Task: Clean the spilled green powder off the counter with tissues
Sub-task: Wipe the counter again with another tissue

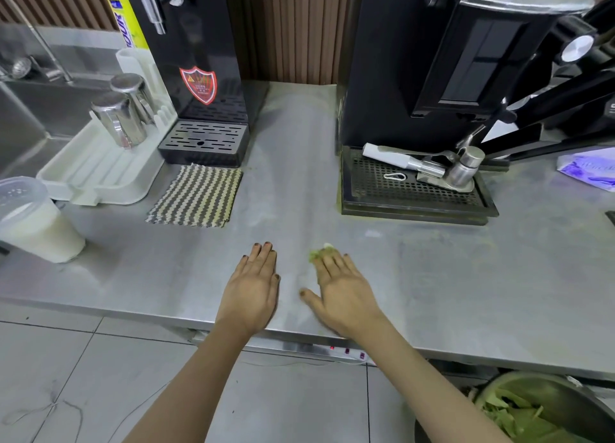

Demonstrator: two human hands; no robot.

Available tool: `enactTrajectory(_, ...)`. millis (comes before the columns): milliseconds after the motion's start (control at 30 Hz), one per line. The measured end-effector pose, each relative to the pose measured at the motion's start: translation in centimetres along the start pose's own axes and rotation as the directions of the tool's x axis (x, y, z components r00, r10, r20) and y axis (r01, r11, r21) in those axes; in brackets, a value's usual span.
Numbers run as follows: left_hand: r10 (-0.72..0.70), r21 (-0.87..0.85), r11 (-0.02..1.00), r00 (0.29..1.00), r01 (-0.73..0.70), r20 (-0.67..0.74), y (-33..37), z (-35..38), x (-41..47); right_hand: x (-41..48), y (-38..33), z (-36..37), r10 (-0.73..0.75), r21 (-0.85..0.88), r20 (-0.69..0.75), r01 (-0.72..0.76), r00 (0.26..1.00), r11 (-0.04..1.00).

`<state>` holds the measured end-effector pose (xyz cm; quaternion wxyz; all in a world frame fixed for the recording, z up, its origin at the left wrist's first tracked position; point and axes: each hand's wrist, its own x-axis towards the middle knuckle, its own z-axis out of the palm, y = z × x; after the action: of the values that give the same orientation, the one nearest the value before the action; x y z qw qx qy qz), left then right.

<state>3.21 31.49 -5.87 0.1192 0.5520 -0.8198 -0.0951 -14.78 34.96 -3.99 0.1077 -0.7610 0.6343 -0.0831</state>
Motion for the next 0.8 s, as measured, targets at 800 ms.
enactTrajectory(800,0.002,0.003,1.0,1.0,-0.002,0.007,-0.2,0.1,0.0,-0.6,1.8,0.3,0.353,0.019,-0.108,-0.353,0.929,0.935)
